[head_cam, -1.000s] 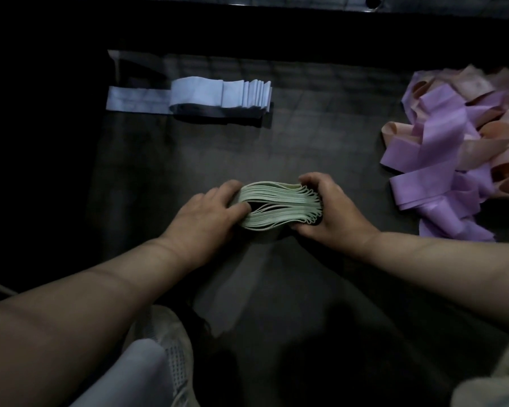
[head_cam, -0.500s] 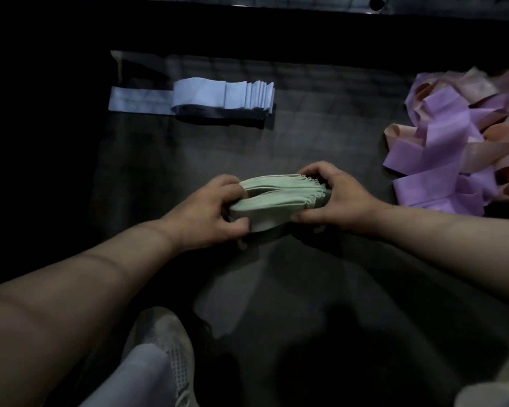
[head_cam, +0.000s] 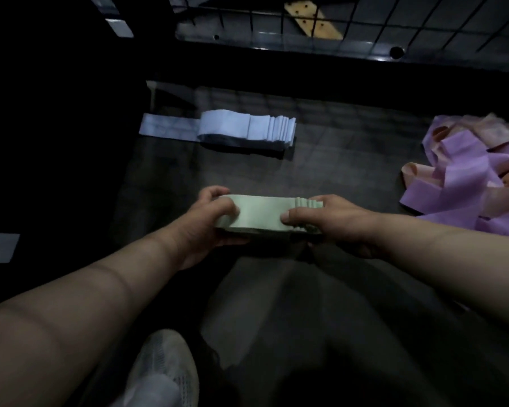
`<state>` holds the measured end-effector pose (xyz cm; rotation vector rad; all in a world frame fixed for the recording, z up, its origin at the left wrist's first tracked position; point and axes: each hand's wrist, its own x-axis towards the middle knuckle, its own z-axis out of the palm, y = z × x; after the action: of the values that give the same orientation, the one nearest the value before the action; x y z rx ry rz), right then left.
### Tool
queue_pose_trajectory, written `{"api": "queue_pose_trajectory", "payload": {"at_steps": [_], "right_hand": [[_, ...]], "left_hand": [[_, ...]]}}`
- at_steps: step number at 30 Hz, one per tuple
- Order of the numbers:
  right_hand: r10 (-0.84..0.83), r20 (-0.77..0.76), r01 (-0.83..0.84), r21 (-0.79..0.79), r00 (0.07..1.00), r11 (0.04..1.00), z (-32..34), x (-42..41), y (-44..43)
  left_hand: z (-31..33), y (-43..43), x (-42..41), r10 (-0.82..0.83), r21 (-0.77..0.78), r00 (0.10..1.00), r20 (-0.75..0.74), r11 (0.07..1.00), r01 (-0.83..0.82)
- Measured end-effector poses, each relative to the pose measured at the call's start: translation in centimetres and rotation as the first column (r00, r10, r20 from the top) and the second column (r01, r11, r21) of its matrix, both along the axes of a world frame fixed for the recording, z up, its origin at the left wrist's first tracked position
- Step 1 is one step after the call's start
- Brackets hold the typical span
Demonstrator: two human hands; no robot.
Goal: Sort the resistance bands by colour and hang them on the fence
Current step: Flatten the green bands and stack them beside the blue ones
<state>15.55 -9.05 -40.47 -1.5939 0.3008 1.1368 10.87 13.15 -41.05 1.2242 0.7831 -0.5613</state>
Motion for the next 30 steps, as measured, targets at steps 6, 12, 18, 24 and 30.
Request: {"api": "queue_pose_trajectory", "payload": {"at_steps": [6,12,18,24,30], "right_hand": [[0.016,0.117,-0.009,-0.058,0.993,0.998,0.7,3.4,5.3],[-0.106,0.065,0.11,-0.067,0.992,0.992,-0.5,6.2,8.6],[-0.122,0.013,0.123,-0.071,0.992,0.99,-1.8,6.1,8.8],[-0.076,0.053,0.078,-0.042,0.996,0.996,-2.1,6.0,8.5],[-0.063,0.141,0.097,-0.249,0.988,0.964,-2.2,5.3,10.2]], "left_hand": [[0.8,2.8,2.8,0.047,0.207,0.99,0.132,0.975,-0.074],[-0.6,6.7,5.8,-0.283,0.406,0.94,0.193,0.895,0.186],[-1.6,9.7,7.0,-0.793,0.735,0.609,-0.006,0.409,0.541],[-2.2,11.1,8.7,-0.82,0.741,0.564,-0.095,0.32,0.591],[-2.2,10.6,9.3,-0.846,0.777,0.527,-0.083,0.277,0.566]]}}
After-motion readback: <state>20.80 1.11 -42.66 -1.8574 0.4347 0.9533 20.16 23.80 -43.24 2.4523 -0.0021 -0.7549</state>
